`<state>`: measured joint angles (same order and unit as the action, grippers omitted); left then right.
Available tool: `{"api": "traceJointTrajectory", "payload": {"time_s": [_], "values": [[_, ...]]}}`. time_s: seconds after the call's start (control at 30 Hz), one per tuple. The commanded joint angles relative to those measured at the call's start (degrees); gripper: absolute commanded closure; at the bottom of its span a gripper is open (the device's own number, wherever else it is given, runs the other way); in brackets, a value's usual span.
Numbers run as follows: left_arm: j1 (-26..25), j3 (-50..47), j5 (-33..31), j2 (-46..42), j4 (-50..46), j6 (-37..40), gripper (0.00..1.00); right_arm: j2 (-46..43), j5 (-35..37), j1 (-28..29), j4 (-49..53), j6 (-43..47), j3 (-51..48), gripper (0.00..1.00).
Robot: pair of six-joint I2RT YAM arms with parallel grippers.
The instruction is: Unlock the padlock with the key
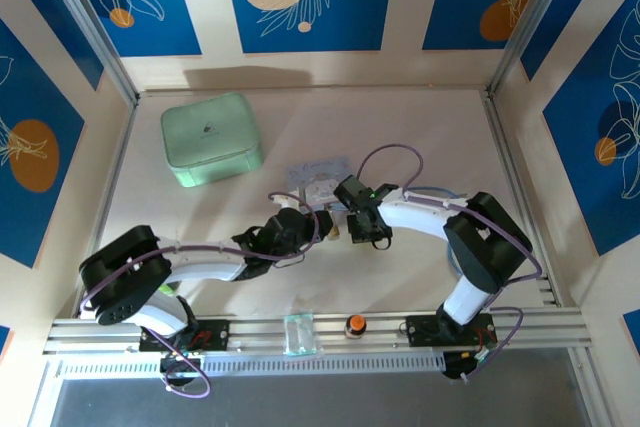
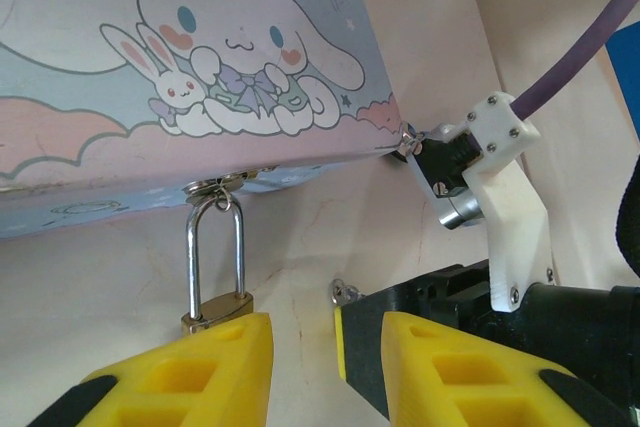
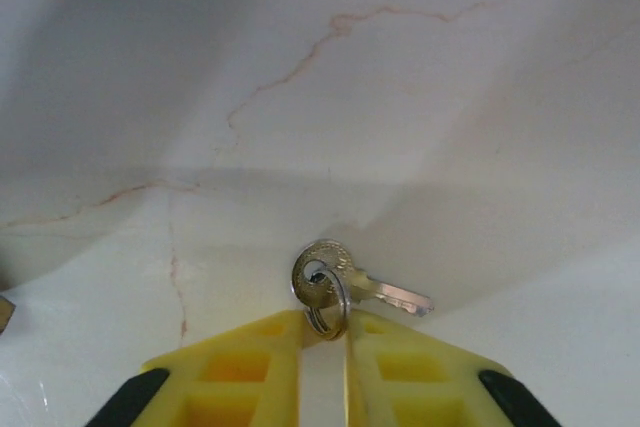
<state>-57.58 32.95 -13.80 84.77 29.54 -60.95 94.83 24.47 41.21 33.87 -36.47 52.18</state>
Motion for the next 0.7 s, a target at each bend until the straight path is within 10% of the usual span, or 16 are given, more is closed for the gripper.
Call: {"api": "traceJointTrajectory", "payload": {"time_s": [0.0, 0.37, 0.5, 0.67], "values": [[-0.7, -0.8, -1.1, -0.3, 1.1, 1.0, 0.66, 2.4, 3.0, 0.2, -5.5, -0.1, -2.2, 0.91], [-0.7, -1.1, -1.4, -1.2, 1.1, 2.1, 0.67, -7.3, -3.5, -0.1, -4.5, 2.8, -4.2, 0.99], [-0.7, -1.6, -1.9, -2.1, 0.8, 2.4, 0.67, -8.8, -1.9, -0.7, 0.6, 4.2, -1.0, 0.80], [-0.7, -1.8, -2.3, -2.8, 0.8, 2.8, 0.67, -5.4, 0.1, -1.4, 2.1, 6.8, 1.9, 0.79]]}}
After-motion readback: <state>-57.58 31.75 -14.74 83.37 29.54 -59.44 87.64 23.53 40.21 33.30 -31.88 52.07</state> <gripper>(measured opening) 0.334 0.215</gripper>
